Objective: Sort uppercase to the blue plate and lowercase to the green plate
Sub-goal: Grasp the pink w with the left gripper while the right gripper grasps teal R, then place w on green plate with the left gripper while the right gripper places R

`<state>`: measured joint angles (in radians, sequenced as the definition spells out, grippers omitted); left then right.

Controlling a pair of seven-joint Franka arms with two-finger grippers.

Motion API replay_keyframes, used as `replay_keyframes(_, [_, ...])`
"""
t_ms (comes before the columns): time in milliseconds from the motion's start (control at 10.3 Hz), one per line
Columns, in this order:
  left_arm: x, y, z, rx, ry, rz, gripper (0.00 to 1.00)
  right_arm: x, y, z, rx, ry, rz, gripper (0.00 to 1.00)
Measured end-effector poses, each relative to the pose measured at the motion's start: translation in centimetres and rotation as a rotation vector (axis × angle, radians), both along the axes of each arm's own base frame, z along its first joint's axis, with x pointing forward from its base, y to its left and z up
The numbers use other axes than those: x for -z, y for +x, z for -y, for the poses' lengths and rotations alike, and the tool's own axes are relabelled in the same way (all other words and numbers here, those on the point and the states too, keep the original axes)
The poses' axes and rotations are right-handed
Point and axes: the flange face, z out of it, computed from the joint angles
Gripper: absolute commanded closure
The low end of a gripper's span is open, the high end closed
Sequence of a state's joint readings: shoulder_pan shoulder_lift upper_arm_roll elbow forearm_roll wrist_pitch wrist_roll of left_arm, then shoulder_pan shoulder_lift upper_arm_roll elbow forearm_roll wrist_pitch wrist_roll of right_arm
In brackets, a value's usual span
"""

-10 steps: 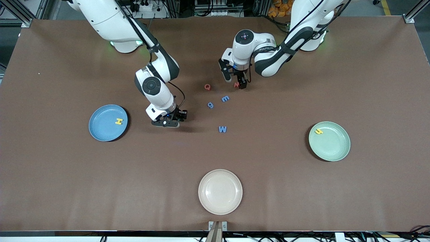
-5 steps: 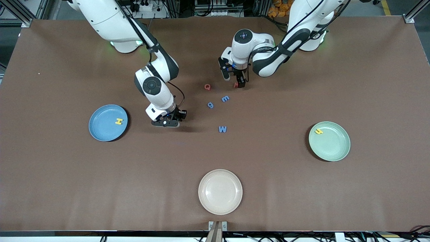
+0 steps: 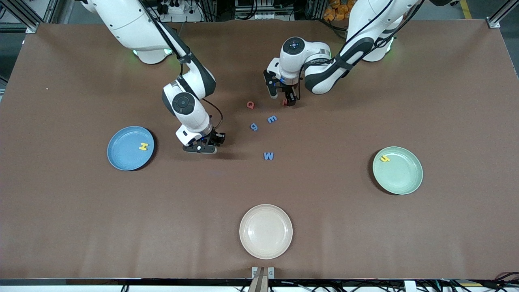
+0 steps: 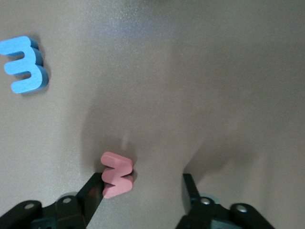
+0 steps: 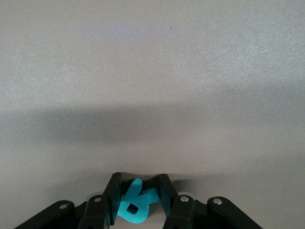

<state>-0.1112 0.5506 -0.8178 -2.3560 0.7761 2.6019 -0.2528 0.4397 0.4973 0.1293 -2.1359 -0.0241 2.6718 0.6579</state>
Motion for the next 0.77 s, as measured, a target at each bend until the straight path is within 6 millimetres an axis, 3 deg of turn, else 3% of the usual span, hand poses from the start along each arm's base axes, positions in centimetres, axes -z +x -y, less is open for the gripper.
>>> replay_keyframes(193, [0.0,0.2,0.0,0.011,-0.004,0.011,0.91,0.0,0.0,0.0,0.0,0.0,0.0,0.62])
replay_keyframes(290, [-0.1,0.4,0.0,0.011,-0.006,0.016,1.0,0.0,0.0,0.0,-0.001,-0.002,-0.003,0.62])
replay_keyframes(580, [-0.3,2.8,-0.9,-0.03,0.008,0.043,1.0,-0.1,0.2,0.0,-0.011,-0.021,-0.031,0.65])
replay_keyframes(773, [-1.5,7.3,-3.7,-0.12,0.035,0.094,1.0,-0.2,0.2,0.0,-0.016,-0.024,-0.035,0.68])
